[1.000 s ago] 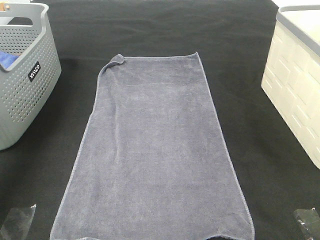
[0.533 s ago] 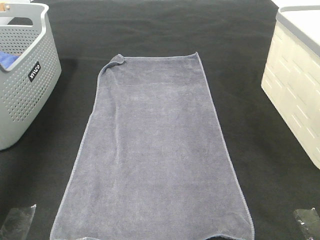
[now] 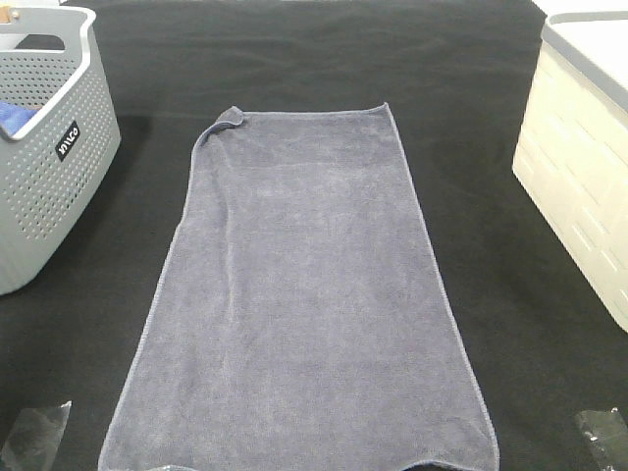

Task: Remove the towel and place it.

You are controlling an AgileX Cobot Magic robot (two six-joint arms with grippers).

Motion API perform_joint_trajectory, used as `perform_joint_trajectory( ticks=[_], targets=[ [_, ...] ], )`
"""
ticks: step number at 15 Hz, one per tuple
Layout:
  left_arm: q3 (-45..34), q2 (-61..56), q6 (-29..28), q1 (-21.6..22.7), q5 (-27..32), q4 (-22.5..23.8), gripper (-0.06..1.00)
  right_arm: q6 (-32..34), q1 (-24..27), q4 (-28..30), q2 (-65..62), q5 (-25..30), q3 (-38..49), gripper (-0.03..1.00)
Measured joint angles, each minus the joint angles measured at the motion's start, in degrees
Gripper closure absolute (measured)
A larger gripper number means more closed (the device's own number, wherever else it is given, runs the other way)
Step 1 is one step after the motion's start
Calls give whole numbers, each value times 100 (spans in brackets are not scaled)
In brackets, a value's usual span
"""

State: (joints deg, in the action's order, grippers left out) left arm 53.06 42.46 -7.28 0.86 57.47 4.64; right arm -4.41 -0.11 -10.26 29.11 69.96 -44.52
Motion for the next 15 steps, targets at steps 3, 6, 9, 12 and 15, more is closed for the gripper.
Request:
perform_joint_trajectory(
  ticks=[3, 6, 9, 12, 15],
  targets=[
    [-997, -1513, 0, 0, -332, 6, 11, -115, 0, 0, -1106, -155, 642, 20],
    [-1925, -2762, 0, 0, -344, 23, 11, -286, 0, 0, -2097, -166, 1283, 20],
    [-2401, -3633, 92, 0, -739, 46, 11, -390, 0, 6, -2899, -430, 1742, 20],
    [-2532, -3804, 252, 0, -1083, -69, 11, -390, 0, 6, -2928, -510, 1742, 20],
    [-2349, -3816, 476, 0, -722, -464, 11, -390, 0, 6, -2928, -481, 1742, 20]
  ],
)
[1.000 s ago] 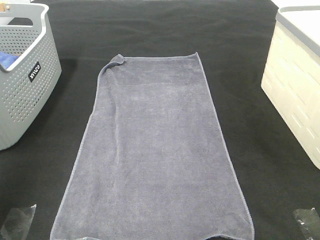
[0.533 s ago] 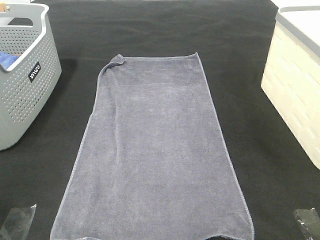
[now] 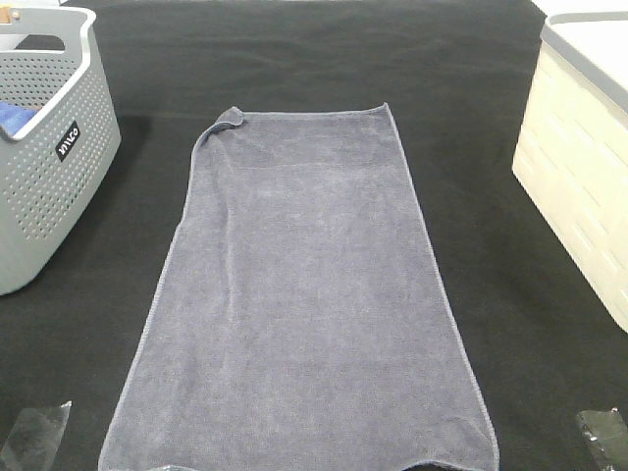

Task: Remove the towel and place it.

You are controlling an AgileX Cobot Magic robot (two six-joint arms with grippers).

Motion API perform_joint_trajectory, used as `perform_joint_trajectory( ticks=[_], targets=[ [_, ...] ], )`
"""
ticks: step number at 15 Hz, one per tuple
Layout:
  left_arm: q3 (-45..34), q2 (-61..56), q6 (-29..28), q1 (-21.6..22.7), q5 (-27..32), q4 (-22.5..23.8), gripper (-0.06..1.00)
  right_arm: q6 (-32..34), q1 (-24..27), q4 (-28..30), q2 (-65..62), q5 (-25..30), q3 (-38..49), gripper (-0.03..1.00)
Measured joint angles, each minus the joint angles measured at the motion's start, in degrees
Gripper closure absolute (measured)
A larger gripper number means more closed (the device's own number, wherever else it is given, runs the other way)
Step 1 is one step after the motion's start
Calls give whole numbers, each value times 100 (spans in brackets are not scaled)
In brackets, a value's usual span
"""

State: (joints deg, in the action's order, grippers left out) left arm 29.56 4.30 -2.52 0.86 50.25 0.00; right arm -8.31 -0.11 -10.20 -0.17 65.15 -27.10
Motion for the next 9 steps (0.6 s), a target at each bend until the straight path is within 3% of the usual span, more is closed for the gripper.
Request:
perform_joint_trajectory(
  ticks=[4, 9],
  targets=[
    [29, -6, 252, 0, 1089, 0, 12, 0, 0, 0, 0, 6, 0, 20],
    [17, -458, 252, 0, 1146, -86, 13, 0, 0, 447, 0, -109, 86, 20]
  ],
)
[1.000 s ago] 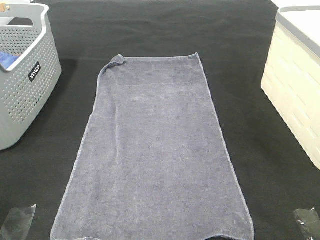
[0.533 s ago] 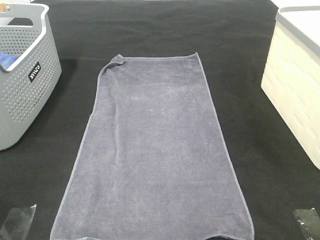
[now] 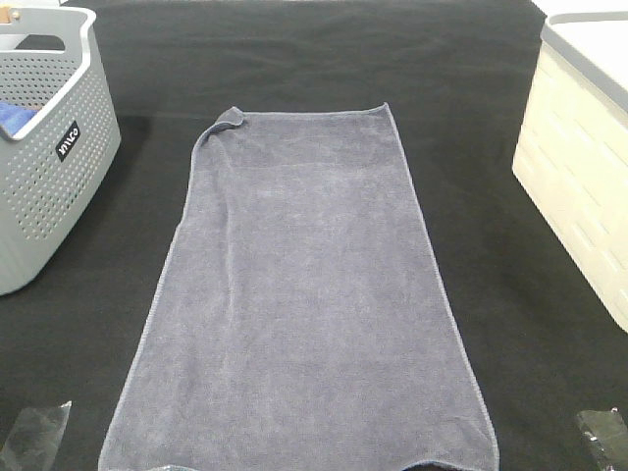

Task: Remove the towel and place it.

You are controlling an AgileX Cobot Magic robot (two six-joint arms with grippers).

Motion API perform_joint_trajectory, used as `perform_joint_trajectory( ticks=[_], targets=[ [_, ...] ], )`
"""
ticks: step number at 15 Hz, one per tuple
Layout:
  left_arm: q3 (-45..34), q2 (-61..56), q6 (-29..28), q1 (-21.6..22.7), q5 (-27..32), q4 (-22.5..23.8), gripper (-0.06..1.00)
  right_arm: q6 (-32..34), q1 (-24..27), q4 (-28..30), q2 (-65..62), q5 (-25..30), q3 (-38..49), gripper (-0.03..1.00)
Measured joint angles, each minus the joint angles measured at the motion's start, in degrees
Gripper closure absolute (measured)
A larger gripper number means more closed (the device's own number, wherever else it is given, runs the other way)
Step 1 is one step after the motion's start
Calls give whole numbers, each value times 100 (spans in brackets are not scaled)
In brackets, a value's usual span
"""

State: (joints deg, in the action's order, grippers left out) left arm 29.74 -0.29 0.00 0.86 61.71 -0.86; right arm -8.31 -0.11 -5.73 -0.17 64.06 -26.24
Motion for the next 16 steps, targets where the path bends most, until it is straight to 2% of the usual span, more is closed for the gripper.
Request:
perform_joint_trajectory(
  ticks=[7, 16],
  targets=[
    [0, -6, 0, 0, 0, -52, 13, 0, 0, -298, 0, -11, 11, 20],
    [0, -6, 0, 0, 0, -52, 13, 0, 0, -309, 0, -11, 11, 20]
  ],
)
